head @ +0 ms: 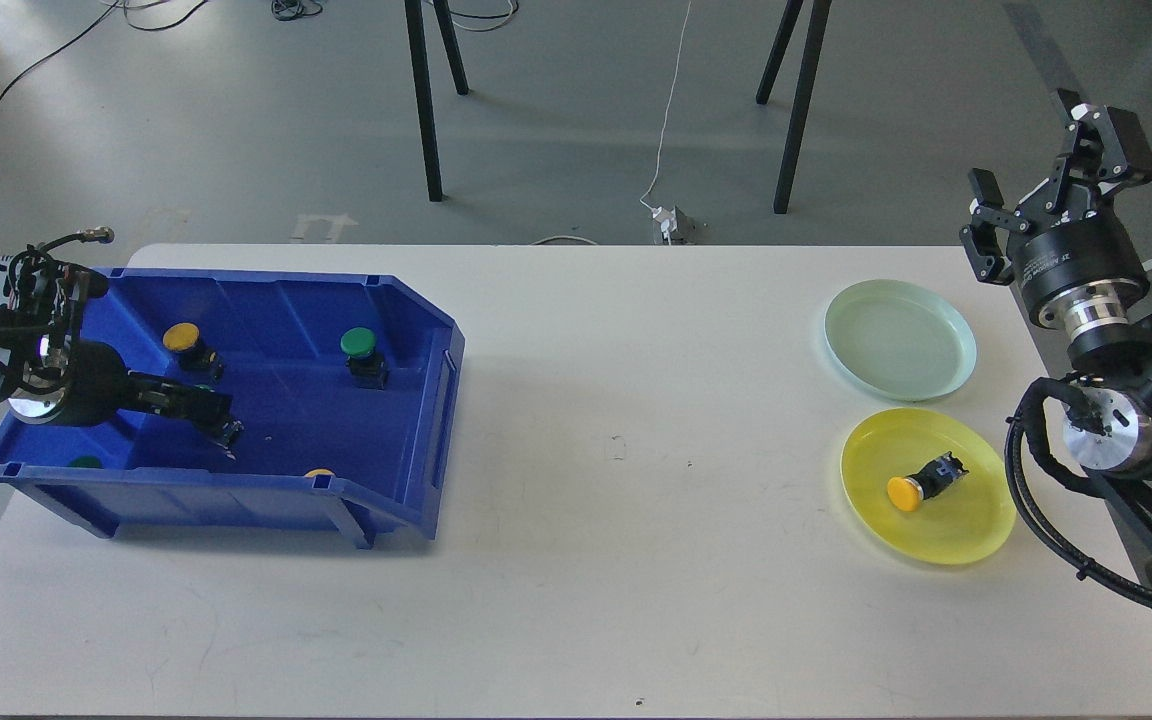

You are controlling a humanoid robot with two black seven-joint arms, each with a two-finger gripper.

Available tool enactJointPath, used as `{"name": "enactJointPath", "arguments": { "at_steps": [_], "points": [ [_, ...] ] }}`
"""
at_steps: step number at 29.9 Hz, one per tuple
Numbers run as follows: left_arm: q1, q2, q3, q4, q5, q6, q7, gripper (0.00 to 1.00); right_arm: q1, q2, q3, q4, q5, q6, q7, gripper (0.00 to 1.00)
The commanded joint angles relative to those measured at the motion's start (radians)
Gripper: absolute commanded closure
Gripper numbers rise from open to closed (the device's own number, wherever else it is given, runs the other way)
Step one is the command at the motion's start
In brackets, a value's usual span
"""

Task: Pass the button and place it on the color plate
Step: 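Reach the left gripper to a green-capped button in the bin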

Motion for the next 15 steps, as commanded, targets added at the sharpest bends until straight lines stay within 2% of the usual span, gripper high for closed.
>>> {"name": "enactJointPath", "arguments": {
  "at_steps": [1, 15],
  "points": [
    [-0.001, -0.012, -0.005, 0.017, -0.003, 0.0, 0.0, 0.15, -0.009, -0.001, -0.003, 0.012, 0.0, 0.003, 0.0, 0.05],
    [0.0, -0.091, 0.0, 0.135, -0.003, 0.0, 0.0, 0.15, -0.032, -0.021, 0.005, 0.013, 0.0, 0.041, 0.0, 0.05]
  ]
}}
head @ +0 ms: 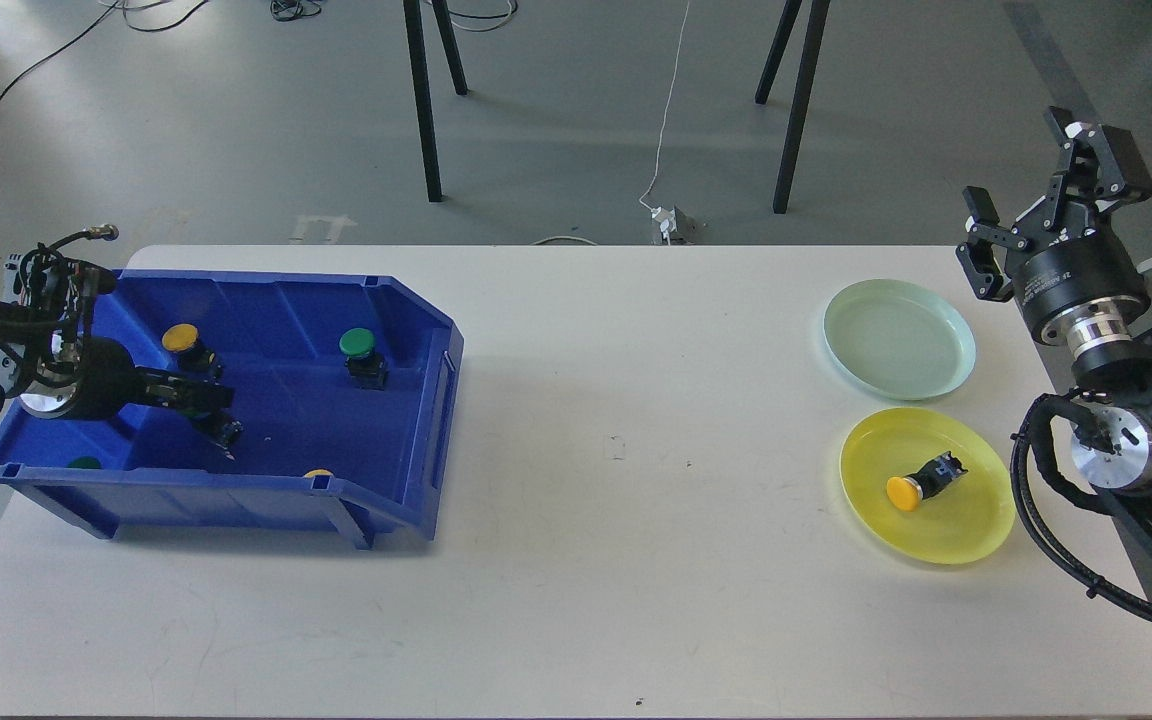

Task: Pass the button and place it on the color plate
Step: 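Reach the left gripper to a green-capped button in the bin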

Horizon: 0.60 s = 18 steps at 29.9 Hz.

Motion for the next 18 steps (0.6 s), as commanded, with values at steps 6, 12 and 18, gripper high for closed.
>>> {"name": "enactJointPath", "arguments": {
  "at_steps": [6, 12, 18],
  "points": [
    [0.001, -0.025, 0.001, 0.043, 0.002, 0.0, 0.0, 0.16, 0.0, -0.001, 0.002, -0.001, 0.0, 0.001, 0.002, 0.05],
    [0.003, -0.032, 0.001, 0.051, 0.005, 0.0, 0.0, 0.17, -0.003, -0.003, 0.002, -0.001, 0.0, 0.001, 0.002, 0.05],
    [0.015, -0.046, 0.003, 0.079, 0.006, 0.0, 0.0, 0.17, -0.003, -0.003, 0.002, -0.001, 0.0, 0.001, 0.002, 0.05]
  ]
}}
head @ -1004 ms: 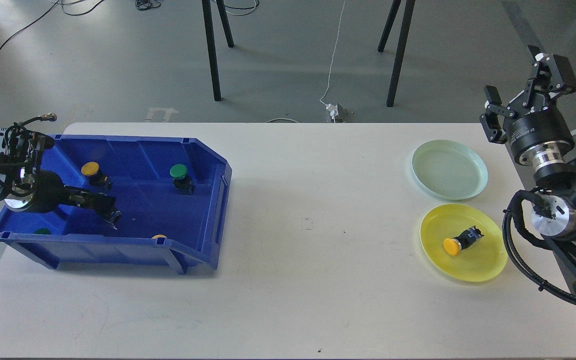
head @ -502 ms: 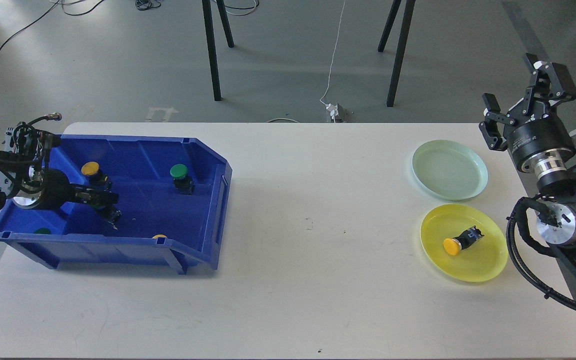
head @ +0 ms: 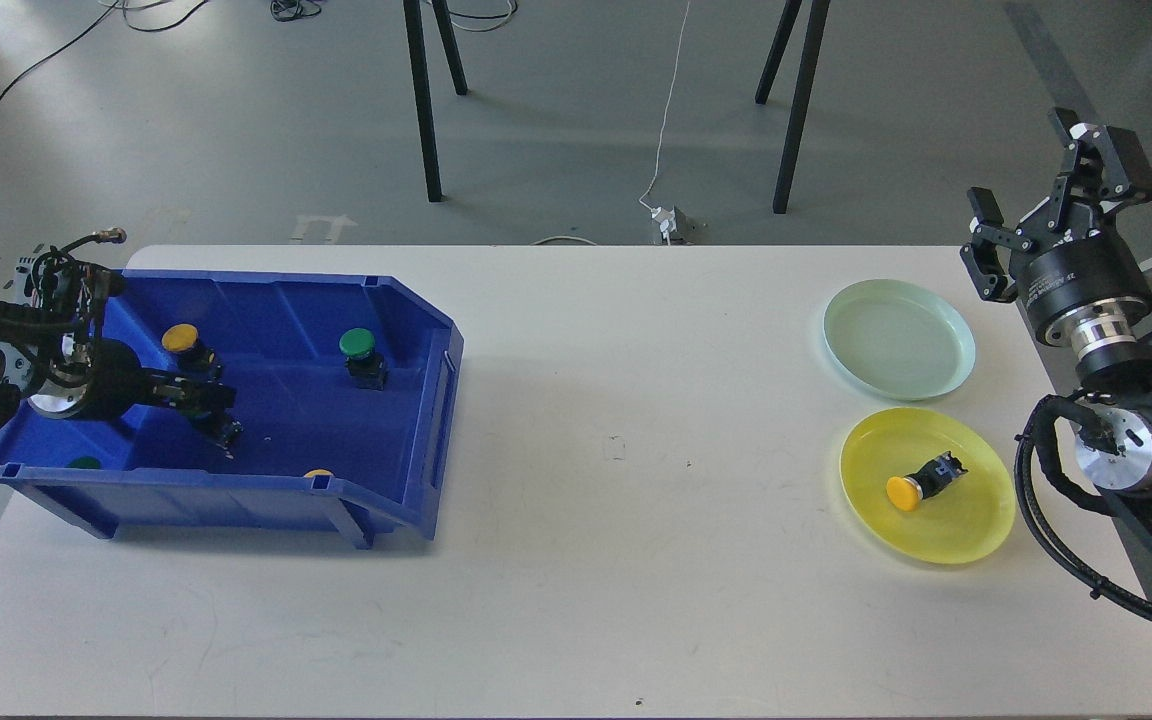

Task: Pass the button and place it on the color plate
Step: 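Reach the left gripper to a green-capped button in the bin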

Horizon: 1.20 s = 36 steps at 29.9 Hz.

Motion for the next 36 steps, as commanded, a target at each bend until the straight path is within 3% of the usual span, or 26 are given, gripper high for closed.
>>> {"name": "enactJointPath", "arguments": {
  "at_steps": [1, 13, 31, 36],
  "points": [
    [0.012, -0.003, 0.001, 0.006, 0.003, 0.0, 0.0, 0.17, 0.0, 0.0, 0.0, 0.0, 0.0, 0.0, 0.0, 0.05],
    [0.024, -0.003, 0.017, 0.006, 0.003, 0.0, 0.0, 0.24, -0.006, 0.0, 0.0, 0.0, 0.0, 0.0, 0.0, 0.05],
    [0.019, -0.003, 0.017, 0.005, 0.003, 0.0, 0.0, 0.7, -0.026, 0.0, 0.006, 0.002, 0.0, 0.0, 0.002, 0.05],
    [0.013, -0.001, 0.015, -0.008, 0.002, 0.0, 0.0, 0.74, -0.028, 0.0, 0.006, 0.002, 0.0, 0.0, 0.002, 0.05]
  ]
}}
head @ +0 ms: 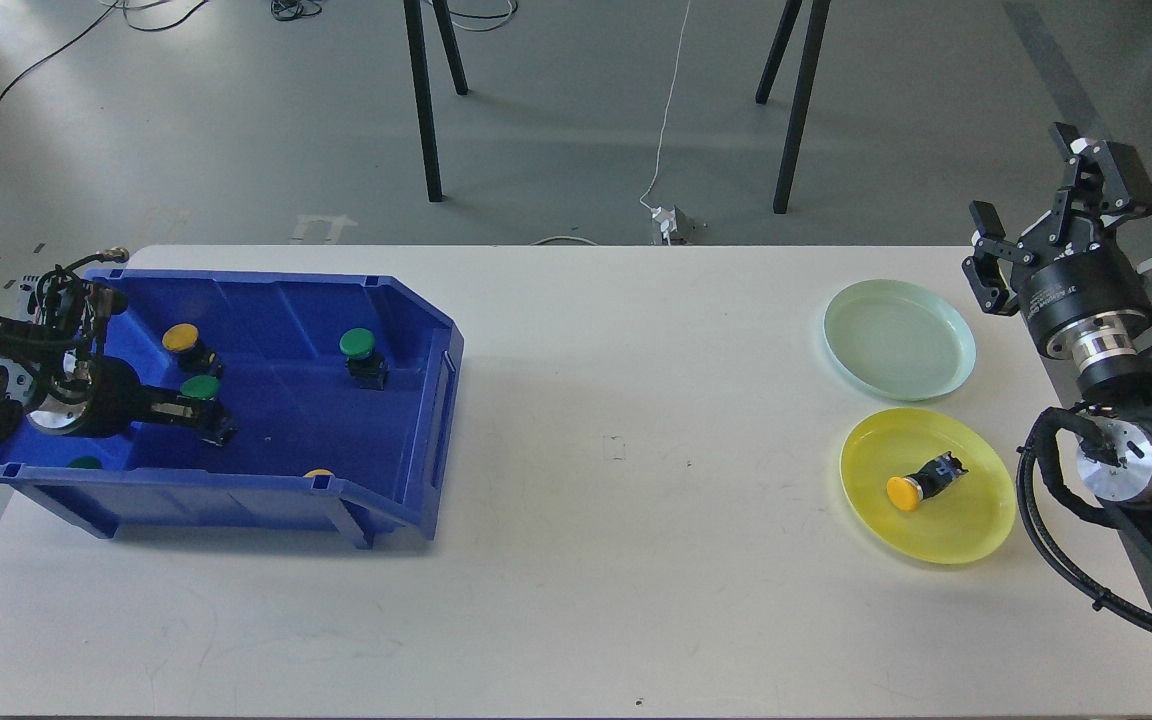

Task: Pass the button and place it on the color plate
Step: 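Reach the left gripper to a green-capped button in the bin, then grasp the green-capped button with the left gripper and lift it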

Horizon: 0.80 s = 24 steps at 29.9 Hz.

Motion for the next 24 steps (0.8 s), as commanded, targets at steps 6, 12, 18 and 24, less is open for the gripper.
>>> {"name": "enactJointPath", "arguments": {
  "at_steps": [6, 12, 18, 24],
  "points": [
    [-0.018, 0.013, 0.003, -0.044, 0.004, 0.0, 0.0, 0.74, -0.001, 0.0, 0.0, 0.0, -0.001, 0.0, 0.0, 0.05],
    [-0.019, 0.018, 0.003, -0.049, 0.004, 0.0, 0.0, 0.74, -0.001, 0.0, 0.0, -0.002, -0.001, 0.0, 0.0, 0.05],
    [-0.032, 0.142, -0.003, -0.211, 0.003, 0.0, 0.0, 0.74, -0.001, 0.0, 0.0, -0.003, -0.001, 0.0, 0.0, 0.05],
    [-0.081, 0.278, -0.007, -0.381, 0.001, 0.0, 0.0, 0.74, -0.001, 0.002, 0.0, -0.005, -0.001, 0.0, 0.0, 0.05]
  ]
}}
